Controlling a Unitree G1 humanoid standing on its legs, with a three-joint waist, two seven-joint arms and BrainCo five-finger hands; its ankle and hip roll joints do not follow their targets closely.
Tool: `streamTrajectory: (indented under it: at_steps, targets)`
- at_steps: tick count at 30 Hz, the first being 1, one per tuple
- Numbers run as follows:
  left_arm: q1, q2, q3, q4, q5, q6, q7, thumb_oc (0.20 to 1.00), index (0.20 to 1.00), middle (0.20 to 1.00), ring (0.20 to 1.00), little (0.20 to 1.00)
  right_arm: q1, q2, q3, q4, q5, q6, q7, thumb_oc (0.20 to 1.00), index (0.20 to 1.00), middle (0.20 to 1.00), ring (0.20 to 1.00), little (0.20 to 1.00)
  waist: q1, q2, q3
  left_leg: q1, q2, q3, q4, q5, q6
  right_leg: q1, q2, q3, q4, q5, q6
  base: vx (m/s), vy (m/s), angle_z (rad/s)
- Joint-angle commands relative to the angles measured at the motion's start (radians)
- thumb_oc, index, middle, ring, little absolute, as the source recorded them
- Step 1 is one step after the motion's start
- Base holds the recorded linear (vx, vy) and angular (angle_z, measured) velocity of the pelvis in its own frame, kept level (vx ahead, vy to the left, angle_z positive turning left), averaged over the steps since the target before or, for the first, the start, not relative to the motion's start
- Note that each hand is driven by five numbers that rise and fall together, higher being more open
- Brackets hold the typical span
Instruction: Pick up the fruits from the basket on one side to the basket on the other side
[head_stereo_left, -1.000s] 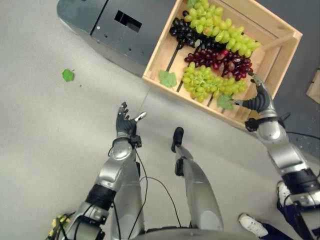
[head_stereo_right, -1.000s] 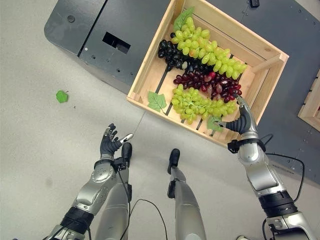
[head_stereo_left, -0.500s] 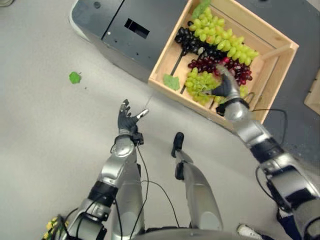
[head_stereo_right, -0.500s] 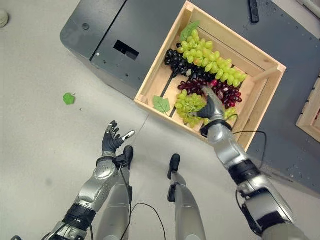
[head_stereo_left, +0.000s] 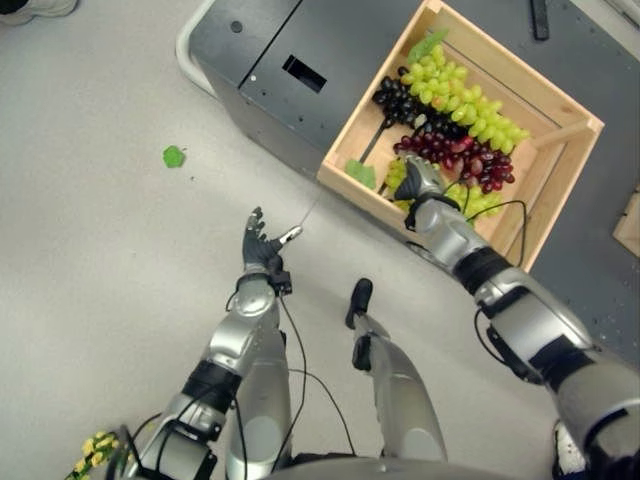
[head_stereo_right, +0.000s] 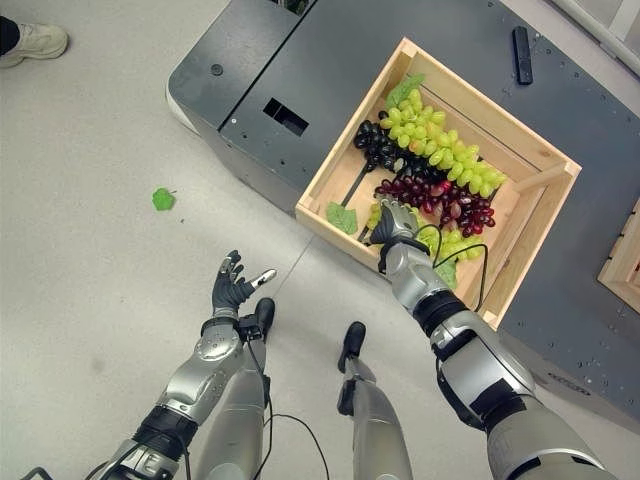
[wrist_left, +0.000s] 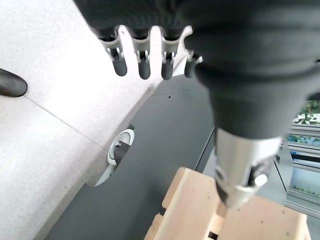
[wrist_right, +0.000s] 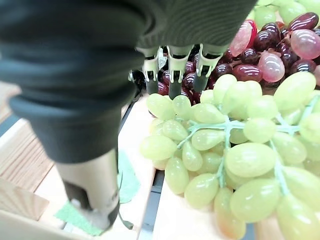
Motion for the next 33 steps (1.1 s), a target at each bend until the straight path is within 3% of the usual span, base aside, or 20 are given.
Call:
streamTrajectory:
  at_steps: [1,11,16,20,22,27,33]
  targets:
    - [-0.025,-0.015,-0.001,-0.017,-0.010,-0.038,-0.003,1.000,1.000,1.000,1.000,1.000,0.099,-0.018,0.034,0.065,-0.018,0.007,0.013,1.000,1.000,1.000,1.000,1.000,-0.001,0.008,-0.008,0.015,0.000,0.001,0.050,-0.111,-0.021,0.052,-0.051,0.003,-0.076,-0.044,0.037,-0.02,0.004,0.07]
    - [-0.025,-0.011,0.013,-0.019,-0.016,-0.041,-0.001,1.000,1.000,1.000,1.000,1.000,0.170,-0.091,-0.029,0.052,0.024,0.001,-0.016,1.000,1.000,1.000,1.000,1.000,-0.016,-0.005,-0.008,0.023,0.000,0.005,0.058,-0.115,-0.022,0.059,-0.052,0.007,-0.071,-0.048,0.037,0.00,-0.001,0.05]
    - [0.001,0.004,0.058,-0.029,-0.022,-0.042,0.005,1.000,1.000,1.000,1.000,1.000,0.234,-0.187,-0.107,-0.187,0.037,-0.005,-0.034,1.000,1.000,1.000,1.000,1.000,-0.036,-0.033,-0.008,0.046,0.007,0.015,0.059,-0.121,-0.023,0.072,-0.051,0.012,-0.064,-0.054,0.038,0.00,0.000,0.00]
    - [0.015,0.005,0.067,-0.040,-0.024,-0.043,0.007,1.000,1.000,1.000,1.000,1.000,0.269,-0.215,-0.138,-0.270,0.035,-0.007,-0.030,1.000,1.000,1.000,1.000,1.000,-0.040,-0.041,-0.008,0.056,0.007,0.020,0.058,-0.124,-0.022,0.079,-0.052,0.013,-0.062,-0.056,0.037,0.00,-0.010,-0.03]
    - [0.050,0.024,0.094,-0.073,-0.024,-0.044,0.001,1.000,1.000,1.000,1.000,1.000,0.325,-0.279,-0.194,-0.418,0.009,-0.011,-0.004,1.000,1.000,1.000,1.000,1.000,-0.047,-0.050,-0.008,0.072,0.011,0.021,0.055,-0.125,-0.022,0.092,-0.053,0.019,-0.061,-0.057,0.038,0.01,-0.026,-0.06]
    - [0.070,0.037,0.087,-0.079,-0.027,-0.041,-0.011,1.000,1.000,1.000,1.000,1.000,0.289,-0.293,-0.152,-0.354,-0.058,0.016,0.027,1.000,1.000,1.000,1.000,1.000,-0.025,-0.040,-0.008,0.088,0.008,0.021,0.053,-0.127,-0.019,0.111,-0.056,0.015,-0.061,-0.056,0.039,0.00,-0.019,-0.09]
    - [0.059,0.030,0.066,-0.079,-0.030,-0.044,-0.011,1.000,1.000,1.000,1.000,1.000,0.172,-0.219,-0.064,-0.128,-0.059,0.030,0.023,1.000,1.000,1.000,1.000,1.000,0.002,-0.011,-0.008,0.082,0.001,0.012,0.060,-0.126,-0.018,0.112,-0.062,0.008,-0.058,-0.055,0.038,0.00,-0.002,-0.02]
